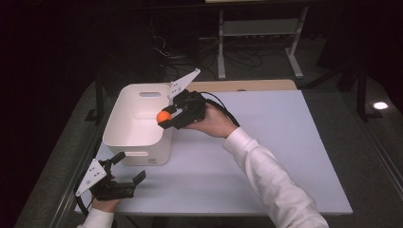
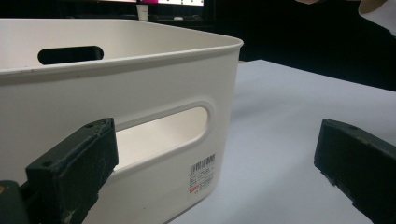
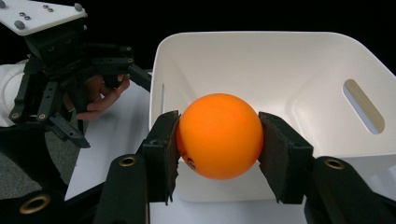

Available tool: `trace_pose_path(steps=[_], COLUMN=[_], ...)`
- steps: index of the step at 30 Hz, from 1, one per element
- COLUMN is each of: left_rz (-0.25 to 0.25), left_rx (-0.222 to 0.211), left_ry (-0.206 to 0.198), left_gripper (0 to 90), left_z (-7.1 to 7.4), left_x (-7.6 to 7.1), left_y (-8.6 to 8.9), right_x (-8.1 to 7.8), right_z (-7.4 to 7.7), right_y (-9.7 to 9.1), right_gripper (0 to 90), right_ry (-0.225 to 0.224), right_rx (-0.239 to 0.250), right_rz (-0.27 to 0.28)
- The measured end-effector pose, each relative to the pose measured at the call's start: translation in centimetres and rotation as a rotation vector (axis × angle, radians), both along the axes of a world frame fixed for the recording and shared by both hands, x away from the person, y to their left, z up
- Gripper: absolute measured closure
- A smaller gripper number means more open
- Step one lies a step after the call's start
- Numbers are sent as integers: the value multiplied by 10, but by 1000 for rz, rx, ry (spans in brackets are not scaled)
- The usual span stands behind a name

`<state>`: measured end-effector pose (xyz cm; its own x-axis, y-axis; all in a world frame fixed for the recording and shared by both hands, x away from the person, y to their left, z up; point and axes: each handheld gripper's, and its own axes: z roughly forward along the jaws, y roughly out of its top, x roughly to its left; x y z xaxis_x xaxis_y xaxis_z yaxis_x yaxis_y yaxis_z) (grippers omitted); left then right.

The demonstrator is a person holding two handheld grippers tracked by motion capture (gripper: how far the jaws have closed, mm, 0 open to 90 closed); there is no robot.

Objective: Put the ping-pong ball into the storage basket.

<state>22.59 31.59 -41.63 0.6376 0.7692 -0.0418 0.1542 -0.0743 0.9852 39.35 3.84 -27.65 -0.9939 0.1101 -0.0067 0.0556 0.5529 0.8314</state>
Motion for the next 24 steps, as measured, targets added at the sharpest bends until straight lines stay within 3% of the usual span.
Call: trace_pose_path(steps=[3, 6, 24], left_rz=[0, 0, 4], left_rx=[-2, -3, -10], left_ry=[-2, -2, -5], left_gripper=[0, 0, 0], left_z=[0, 0, 1], left_x=[0, 0, -1], left_y=[0, 0, 1], right_x=[4, 3, 9], right_z=[-1, -1, -10], right_y=[4, 9, 34], right_gripper=[494, 493, 493], right_ry=[-30, -5, -1], right_rx=[0, 0, 8], right_rz=[15, 11, 53])
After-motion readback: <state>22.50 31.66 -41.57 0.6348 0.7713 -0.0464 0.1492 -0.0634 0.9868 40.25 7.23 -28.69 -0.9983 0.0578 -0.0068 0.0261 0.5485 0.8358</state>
